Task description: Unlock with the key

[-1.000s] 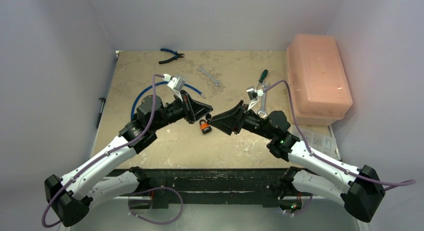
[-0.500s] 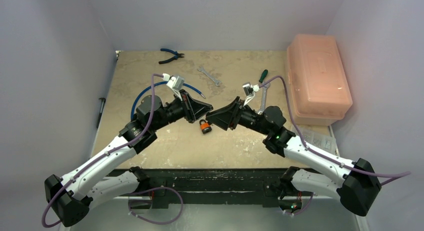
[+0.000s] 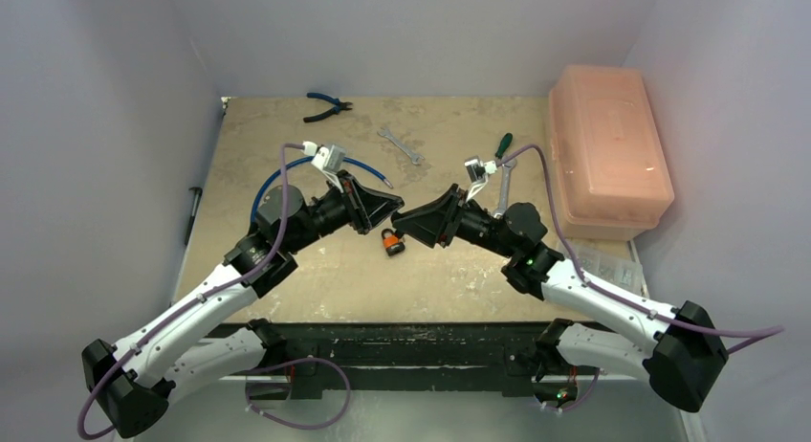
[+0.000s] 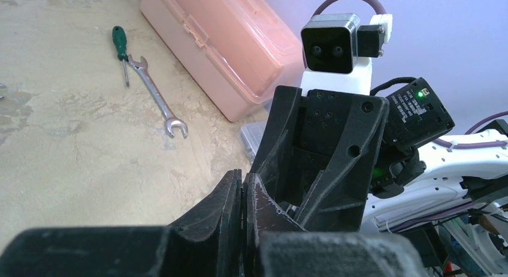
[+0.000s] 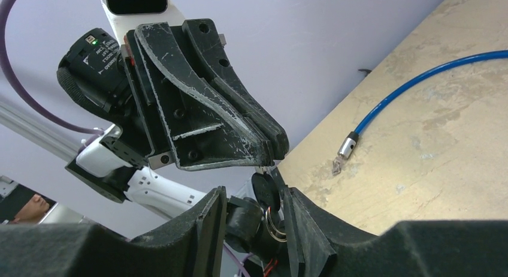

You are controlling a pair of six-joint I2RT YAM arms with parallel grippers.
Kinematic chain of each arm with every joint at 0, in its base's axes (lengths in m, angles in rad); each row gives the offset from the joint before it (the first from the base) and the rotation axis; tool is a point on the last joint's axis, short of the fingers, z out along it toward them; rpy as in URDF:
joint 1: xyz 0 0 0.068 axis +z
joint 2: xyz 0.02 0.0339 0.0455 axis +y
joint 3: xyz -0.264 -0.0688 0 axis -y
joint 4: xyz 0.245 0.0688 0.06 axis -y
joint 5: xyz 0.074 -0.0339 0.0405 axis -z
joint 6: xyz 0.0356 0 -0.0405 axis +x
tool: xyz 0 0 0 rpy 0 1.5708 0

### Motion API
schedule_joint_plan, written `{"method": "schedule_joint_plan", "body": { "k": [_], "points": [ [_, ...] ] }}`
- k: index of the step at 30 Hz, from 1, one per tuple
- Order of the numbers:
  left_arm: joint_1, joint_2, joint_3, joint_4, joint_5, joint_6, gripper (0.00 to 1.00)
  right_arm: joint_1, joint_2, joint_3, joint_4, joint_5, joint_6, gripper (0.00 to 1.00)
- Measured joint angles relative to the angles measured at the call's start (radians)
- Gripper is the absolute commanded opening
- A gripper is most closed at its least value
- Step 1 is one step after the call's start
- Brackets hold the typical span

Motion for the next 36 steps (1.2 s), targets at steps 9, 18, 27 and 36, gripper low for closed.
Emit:
{"method": "schedule_joint_plan", "body": {
  "k": [9,18,27,36],
  "points": [
    [0.0,-0.012,-0.002,0.011,-0.009,-0.016,0.0,0.0,0.027,0.0,0.014,0.005,0.02,0.36],
    [0.0,-0.013,-0.009,0.022,-0.014,-0.021,0.0,0.0,0.032,0.0,0.021,0.005,0.026,0.33],
    [0.0,-0.014,-0.019,0.029,-0.017,-0.025,0.0,0.0,0.032,0.0,0.026,0.004,0.031,0.25],
    [0.0,-0.02,-0.024,0.032,-0.031,-0.026,0.0,0.0,0.057,0.0,0.063,-0.01,0.046,0.26]
  ]
}}
